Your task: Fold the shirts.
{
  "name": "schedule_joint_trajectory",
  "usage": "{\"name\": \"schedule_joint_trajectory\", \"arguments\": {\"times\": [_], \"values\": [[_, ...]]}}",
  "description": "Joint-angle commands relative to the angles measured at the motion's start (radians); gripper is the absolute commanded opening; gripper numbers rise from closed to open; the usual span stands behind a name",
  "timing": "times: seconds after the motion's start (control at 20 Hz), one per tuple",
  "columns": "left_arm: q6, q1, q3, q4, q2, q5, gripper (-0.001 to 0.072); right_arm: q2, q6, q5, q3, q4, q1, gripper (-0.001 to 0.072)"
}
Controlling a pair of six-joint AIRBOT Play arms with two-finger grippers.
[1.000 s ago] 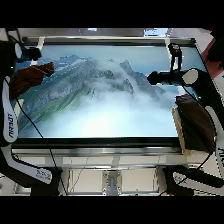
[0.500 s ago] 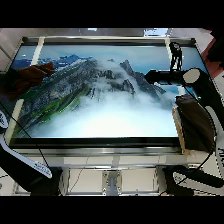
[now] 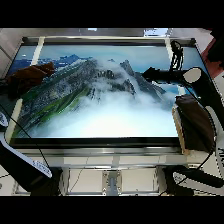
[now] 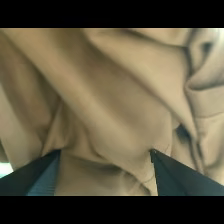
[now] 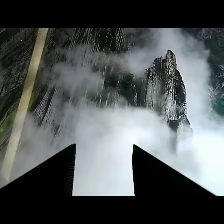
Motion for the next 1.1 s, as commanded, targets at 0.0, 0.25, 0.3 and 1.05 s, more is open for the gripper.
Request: {"name": "schedule_joint_trajectory", "arguments": {"times": [0.0, 0.25, 0.3, 1.05], "values": [[0.002, 0.003, -0.001, -0.039, -0.034, 0.036, 0.0594, 0.000, 0.000, -0.006, 0.001, 0.021, 0.001, 0.0408], [0.171, 0.002, -0.001, -0.233, -0.059, 0.127, 0.0139, 0.000, 0.000, -0.042, 0.001, 0.025, 0.001, 0.0408], [0.213, 0.002, -0.001, -0.269, -0.060, 0.135, 0.0015, 0.000, 0.000, -0.051, 0.001, 0.028, 0.001, 0.0407], [0.830, -0.340, 0.192, -1.033, -0.028, -0.744, 0.0008, 0.014, -0.005, -0.411, 0.001, 0.015, -0.001, 0.0407]]}}
